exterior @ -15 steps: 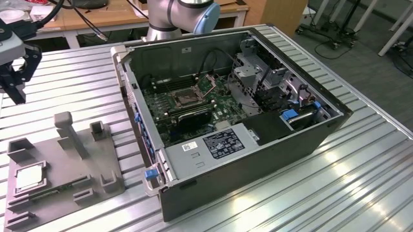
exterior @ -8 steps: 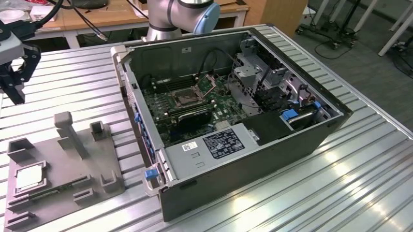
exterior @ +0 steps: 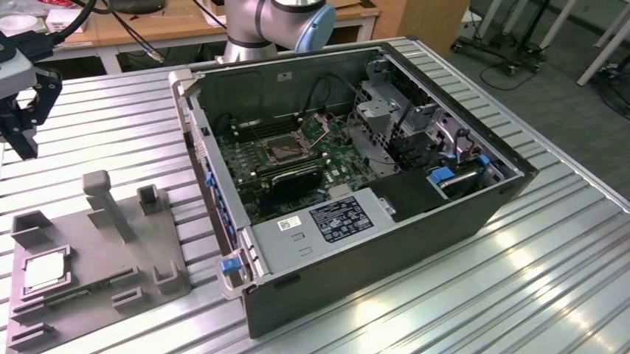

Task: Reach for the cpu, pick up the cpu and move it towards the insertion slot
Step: 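Reach for the cpu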

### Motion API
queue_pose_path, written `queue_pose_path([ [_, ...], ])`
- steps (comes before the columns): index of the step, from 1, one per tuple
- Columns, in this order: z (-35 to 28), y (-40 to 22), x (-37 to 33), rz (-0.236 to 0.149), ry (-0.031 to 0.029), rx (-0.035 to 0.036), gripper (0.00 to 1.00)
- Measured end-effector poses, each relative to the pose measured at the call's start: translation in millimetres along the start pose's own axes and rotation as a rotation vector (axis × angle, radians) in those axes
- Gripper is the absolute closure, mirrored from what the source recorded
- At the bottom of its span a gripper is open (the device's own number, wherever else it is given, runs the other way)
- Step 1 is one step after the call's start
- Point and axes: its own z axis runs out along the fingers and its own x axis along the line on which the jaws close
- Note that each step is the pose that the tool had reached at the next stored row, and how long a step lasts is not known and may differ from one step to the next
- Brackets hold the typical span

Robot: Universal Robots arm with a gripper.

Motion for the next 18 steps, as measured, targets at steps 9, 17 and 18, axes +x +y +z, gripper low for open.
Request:
queue_pose_path([
  [9, 0.0, 0.0, 1.5, 0.000, 0.0001, 0.0000, 0.90],
  [17, 0.1, 0.1, 3.2, 0.000, 0.0000, 0.0000, 0.90],
  [18, 0.1, 0.1, 3.3, 0.000, 0.0000, 0.0000, 0.90],
])
